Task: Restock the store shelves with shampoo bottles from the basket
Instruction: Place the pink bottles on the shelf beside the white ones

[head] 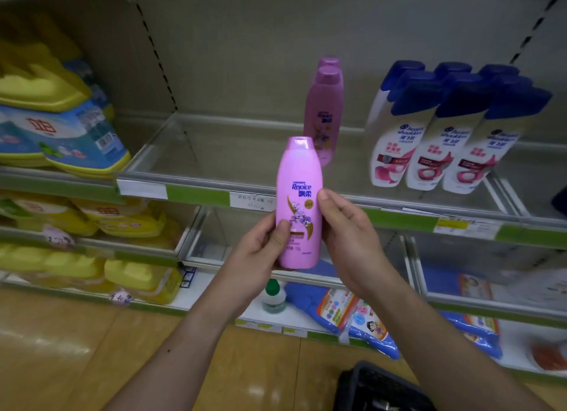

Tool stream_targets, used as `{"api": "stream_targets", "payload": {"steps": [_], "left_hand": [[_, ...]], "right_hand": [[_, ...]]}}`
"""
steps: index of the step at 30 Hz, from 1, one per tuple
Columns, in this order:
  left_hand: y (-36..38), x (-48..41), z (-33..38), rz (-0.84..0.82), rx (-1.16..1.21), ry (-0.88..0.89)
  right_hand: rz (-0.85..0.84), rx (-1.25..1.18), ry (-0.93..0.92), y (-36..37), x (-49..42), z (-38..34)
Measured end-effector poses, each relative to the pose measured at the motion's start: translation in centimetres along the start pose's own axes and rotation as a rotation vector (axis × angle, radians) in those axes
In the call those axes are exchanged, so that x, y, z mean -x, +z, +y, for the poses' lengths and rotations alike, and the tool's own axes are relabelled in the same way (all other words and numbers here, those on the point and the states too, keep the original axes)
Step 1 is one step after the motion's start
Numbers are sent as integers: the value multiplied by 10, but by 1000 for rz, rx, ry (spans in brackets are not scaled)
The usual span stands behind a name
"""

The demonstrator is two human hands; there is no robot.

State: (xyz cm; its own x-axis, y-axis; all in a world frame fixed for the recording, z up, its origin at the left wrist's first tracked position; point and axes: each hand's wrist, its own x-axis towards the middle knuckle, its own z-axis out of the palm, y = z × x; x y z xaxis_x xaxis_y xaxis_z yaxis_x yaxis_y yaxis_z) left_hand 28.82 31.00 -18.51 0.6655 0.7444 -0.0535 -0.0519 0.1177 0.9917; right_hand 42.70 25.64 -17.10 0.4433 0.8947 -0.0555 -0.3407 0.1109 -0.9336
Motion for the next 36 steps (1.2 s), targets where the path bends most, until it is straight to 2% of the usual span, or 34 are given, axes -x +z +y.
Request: {"api": "stream_targets", "payload": {"steps": [3,7,9,12,14,23,29,36], "left_hand": [[-5,-9,12,-21,-75,60],[-9,-35,25,-6,-96,116],[-8,-53,31,-7,-72,152],[-5,-82,39,-4,-74,211],[-1,-99,42,17,-123,251],[-3,-130,27,83,-197,270],[-3,-133,26,122,-351,309],[3,-134,27,155,-395,256]], "right_hand": [[7,-29,8,7,-4,-3],[16,7,-85,10,-16,-15],[18,148,-161,6,-17,-20],[105,393,-237,-6,-22,-19],[155,470,-256,-11,-30,-18],[242,593,-252,-15,-69,-18],[313,662,-254,-15,-78,-16],[347,695,-218,-15,-81,-19]]}}
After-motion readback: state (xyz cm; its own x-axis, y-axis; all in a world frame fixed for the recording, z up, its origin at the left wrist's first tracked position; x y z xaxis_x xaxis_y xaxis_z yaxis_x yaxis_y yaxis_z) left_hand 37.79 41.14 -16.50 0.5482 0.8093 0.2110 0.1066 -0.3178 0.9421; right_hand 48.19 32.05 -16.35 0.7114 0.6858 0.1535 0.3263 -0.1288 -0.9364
